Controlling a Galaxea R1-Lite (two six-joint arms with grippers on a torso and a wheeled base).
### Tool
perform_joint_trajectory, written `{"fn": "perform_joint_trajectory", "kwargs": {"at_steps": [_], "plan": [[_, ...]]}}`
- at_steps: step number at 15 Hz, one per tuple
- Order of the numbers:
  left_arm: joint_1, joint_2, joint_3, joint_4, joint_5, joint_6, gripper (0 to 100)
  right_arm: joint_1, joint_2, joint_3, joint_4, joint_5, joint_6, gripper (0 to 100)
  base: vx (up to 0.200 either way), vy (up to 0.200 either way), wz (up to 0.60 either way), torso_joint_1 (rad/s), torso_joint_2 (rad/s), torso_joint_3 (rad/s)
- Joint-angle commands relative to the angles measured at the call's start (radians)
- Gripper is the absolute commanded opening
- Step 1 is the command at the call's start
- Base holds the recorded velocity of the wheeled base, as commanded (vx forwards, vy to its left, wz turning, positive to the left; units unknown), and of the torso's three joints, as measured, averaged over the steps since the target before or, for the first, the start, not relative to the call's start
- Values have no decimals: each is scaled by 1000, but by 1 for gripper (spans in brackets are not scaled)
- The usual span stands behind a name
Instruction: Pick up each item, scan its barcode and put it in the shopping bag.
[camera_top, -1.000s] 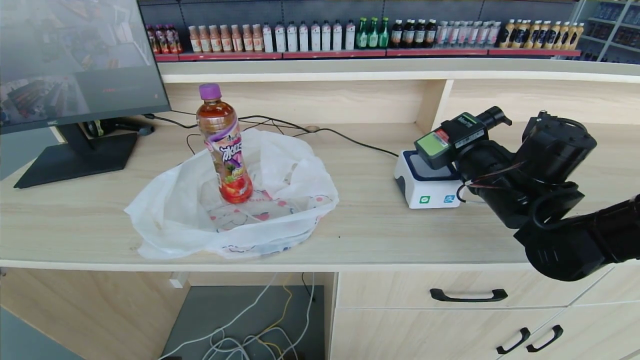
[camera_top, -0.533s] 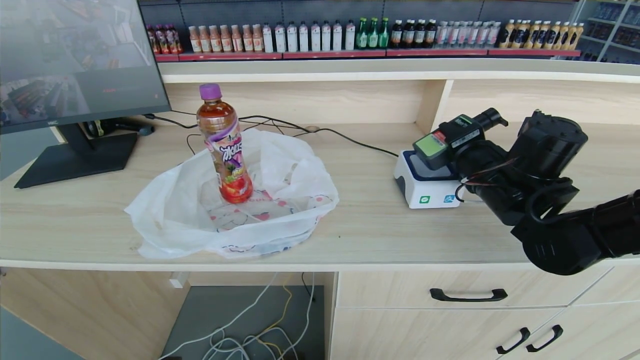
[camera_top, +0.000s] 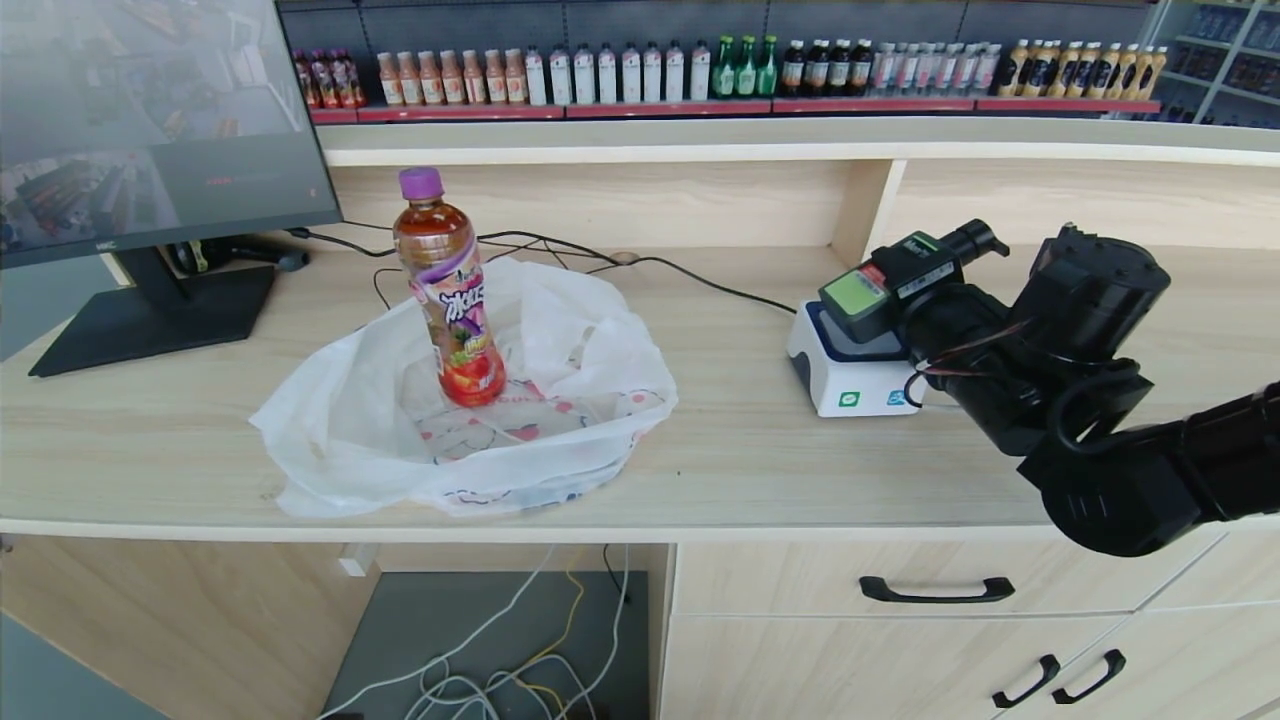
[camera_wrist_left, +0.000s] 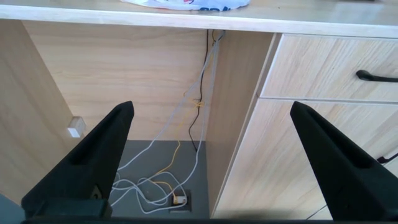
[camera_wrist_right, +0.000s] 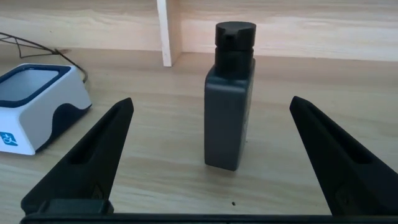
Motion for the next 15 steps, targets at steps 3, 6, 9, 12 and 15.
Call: {"fn": "perform_joint_trajectory", "kwargs": {"at_steps": [3, 6, 9, 12, 15], "plan": [[0, 0, 0, 0, -1, 0, 100, 3, 100, -86, 25, 2, 1, 100, 0, 0, 0, 0, 0, 0], [0, 0, 0, 0, -1, 0, 100, -9, 121, -175, 78, 2, 4, 100, 0, 0, 0, 0, 0, 0], [0, 0, 0, 0, 0, 0, 100, -29, 130, -221, 123, 2, 7, 100, 0, 0, 0, 0, 0, 0], [0, 0, 0, 0, 0, 0, 100, -47, 143, -261, 143, -6, 53, 100, 0, 0, 0, 0, 0, 0], [0, 0, 0, 0, 0, 0, 100, -54, 144, -310, 195, -6, 62, 100, 0, 0, 0, 0, 0, 0]]}}
